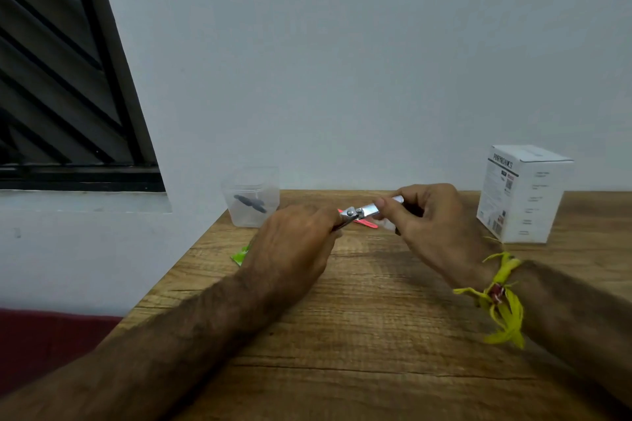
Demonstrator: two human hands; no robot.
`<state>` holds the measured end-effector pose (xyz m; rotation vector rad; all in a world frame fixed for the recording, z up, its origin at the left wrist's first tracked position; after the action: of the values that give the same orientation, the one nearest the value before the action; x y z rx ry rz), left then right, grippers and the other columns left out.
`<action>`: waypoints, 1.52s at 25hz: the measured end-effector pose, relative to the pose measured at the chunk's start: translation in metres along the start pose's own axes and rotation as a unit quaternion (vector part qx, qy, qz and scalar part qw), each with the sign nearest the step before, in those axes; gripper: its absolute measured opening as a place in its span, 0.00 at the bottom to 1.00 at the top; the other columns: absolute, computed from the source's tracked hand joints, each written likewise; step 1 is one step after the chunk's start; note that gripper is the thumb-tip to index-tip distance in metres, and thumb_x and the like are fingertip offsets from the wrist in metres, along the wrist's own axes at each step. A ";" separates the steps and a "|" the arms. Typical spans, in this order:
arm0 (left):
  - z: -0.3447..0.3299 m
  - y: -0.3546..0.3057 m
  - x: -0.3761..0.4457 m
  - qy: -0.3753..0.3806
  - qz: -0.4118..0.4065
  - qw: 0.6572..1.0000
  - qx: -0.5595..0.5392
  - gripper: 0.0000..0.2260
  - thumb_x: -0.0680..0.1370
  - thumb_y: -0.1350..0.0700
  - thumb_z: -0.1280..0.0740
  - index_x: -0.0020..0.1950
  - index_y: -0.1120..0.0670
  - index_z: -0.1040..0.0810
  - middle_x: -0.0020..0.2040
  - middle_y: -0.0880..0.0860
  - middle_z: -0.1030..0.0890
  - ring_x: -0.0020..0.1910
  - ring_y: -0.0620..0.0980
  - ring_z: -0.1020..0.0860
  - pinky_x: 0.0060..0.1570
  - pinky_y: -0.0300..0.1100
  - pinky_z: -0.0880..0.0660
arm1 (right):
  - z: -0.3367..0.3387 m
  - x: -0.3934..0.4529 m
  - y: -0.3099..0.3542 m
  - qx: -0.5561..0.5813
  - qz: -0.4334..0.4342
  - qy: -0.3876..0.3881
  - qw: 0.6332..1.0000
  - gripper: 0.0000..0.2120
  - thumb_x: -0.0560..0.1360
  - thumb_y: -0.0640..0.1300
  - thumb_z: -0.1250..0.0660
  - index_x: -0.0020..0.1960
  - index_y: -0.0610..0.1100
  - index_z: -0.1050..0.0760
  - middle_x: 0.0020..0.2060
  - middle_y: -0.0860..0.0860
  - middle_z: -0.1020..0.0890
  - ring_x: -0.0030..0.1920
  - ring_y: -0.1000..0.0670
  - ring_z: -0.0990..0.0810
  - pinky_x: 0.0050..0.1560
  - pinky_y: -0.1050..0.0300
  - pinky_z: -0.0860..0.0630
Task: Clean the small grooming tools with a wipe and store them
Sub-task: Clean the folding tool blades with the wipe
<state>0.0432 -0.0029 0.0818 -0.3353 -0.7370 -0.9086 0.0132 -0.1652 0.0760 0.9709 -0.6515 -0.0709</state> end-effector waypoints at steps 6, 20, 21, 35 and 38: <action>0.001 0.009 0.003 -0.036 0.018 0.990 -0.132 0.08 0.77 0.57 0.32 0.55 0.54 0.18 0.44 0.48 0.15 0.40 0.46 0.18 0.41 0.48 0.19 | 0.002 0.004 -0.006 0.091 -0.002 -0.026 0.996 0.13 0.77 0.49 0.30 0.35 0.48 0.16 0.20 0.53 0.25 0.25 0.54 0.30 0.34 0.56 0.32; -0.042 0.027 -0.010 0.037 0.305 0.743 -0.594 0.07 0.73 0.66 0.26 0.50 0.66 0.18 0.43 0.62 0.14 0.35 0.57 0.22 0.30 0.35 0.24 | 0.006 -0.025 0.047 -0.134 0.355 -0.085 0.921 0.05 0.77 0.38 0.32 0.44 0.38 0.18 0.36 0.48 0.22 0.37 0.51 0.27 0.40 0.59 0.31; -0.042 0.027 -0.011 0.039 0.311 0.744 -0.589 0.06 0.73 0.66 0.26 0.49 0.66 0.17 0.42 0.62 0.14 0.34 0.56 0.23 0.29 0.35 0.24 | 0.005 -0.026 0.048 -0.152 0.373 -0.082 0.911 0.06 0.77 0.37 0.32 0.44 0.37 0.18 0.36 0.47 0.22 0.38 0.49 0.26 0.40 0.56 0.30; -0.057 0.026 -0.025 -0.010 0.387 0.569 -0.726 0.10 0.71 0.67 0.28 0.51 0.64 0.20 0.38 0.57 0.16 0.32 0.46 0.18 0.35 0.35 0.19 | -0.035 -0.053 0.054 -0.337 0.446 -0.096 0.824 0.16 0.79 0.44 0.37 0.56 0.33 0.19 0.45 0.41 0.19 0.43 0.41 0.20 0.42 0.49 0.22; -0.055 0.026 -0.023 -0.017 0.380 0.574 -0.725 0.11 0.72 0.67 0.28 0.54 0.65 0.20 0.39 0.57 0.16 0.34 0.46 0.17 0.35 0.35 0.20 | -0.034 -0.051 0.055 -0.327 0.438 -0.088 0.833 0.17 0.80 0.45 0.38 0.58 0.33 0.19 0.47 0.41 0.19 0.44 0.41 0.20 0.45 0.48 0.22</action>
<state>0.0791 -0.0040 0.0277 -1.9811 0.3776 -0.4360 -0.0218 -0.0910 0.0813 -0.0602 -1.1012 0.4172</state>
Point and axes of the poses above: each hand's wrist, its own x-axis towards the middle knuckle, its own z-axis out of the back of the hand, y = z × x, the point moved 9 cm from there along x, towards the middle knuckle
